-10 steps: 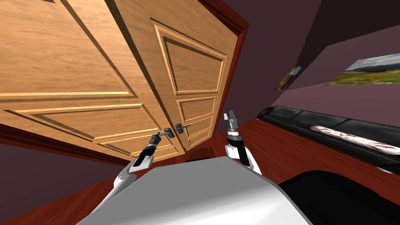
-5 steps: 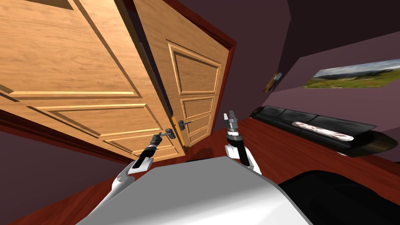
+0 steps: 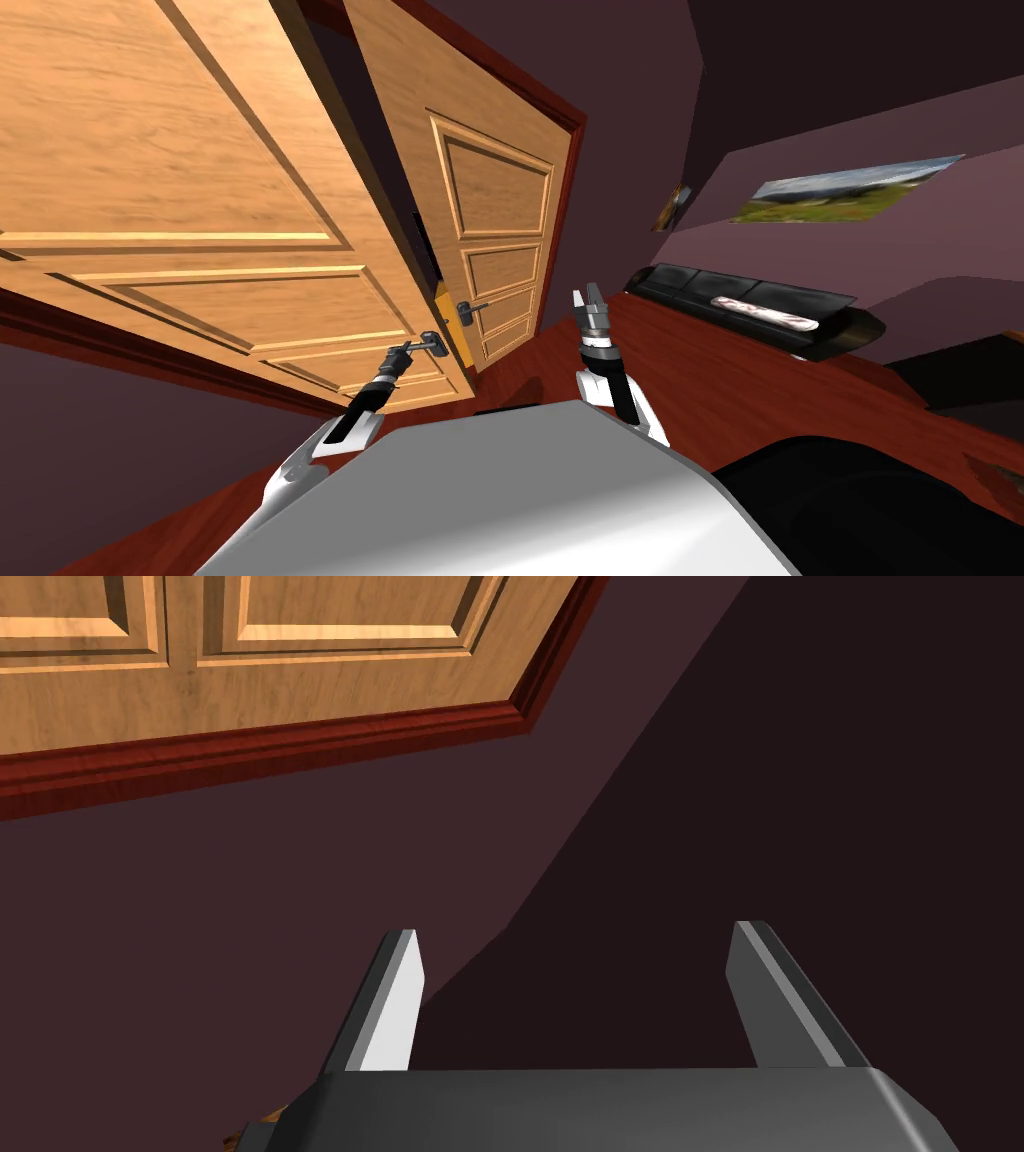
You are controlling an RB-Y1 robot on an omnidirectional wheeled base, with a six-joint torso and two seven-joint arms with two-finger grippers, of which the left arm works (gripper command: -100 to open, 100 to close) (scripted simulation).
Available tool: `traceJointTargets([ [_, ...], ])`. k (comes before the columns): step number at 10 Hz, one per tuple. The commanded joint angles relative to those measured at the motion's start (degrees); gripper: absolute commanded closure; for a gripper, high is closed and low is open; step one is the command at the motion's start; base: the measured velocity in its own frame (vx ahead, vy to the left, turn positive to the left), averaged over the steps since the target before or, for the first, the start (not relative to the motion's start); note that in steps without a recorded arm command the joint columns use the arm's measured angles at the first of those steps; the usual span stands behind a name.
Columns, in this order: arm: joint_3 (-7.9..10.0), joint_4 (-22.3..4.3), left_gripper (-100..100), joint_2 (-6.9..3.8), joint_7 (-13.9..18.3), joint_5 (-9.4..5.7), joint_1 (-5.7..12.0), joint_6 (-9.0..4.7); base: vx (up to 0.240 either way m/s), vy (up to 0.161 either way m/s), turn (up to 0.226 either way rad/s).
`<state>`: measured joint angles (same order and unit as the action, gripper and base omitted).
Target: Pull the door open
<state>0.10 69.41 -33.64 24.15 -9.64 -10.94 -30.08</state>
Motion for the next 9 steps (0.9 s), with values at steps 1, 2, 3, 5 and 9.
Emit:
traceJointTargets([
  [1, -1.66, 0.5, 100, -0.76, 1.1, 0.16, -1.33, -1.91, -0.238, 0.092, -0.138],
  [2, -2.2, 0.8, 100, -1.35, 1.7, 0.17, -2.01, -2.75, -0.216, 0.092, -0.157],
  [3, -2.68, 1.1, 100, -1.87, 2.2, 0.17, -2.6, -3.48, -0.179, 0.068, -0.105],
  [5, -2.21, 1.0, 100, -2.66, 2.5, -0.05, -2.97, -3.49, -0.152, 0.041, -0.052],
  [9, -3.58, 0.7, 100, -4.59, 4.3, 0.31, -5.13, -7.35, -0.195, 0.088, -0.159],
])
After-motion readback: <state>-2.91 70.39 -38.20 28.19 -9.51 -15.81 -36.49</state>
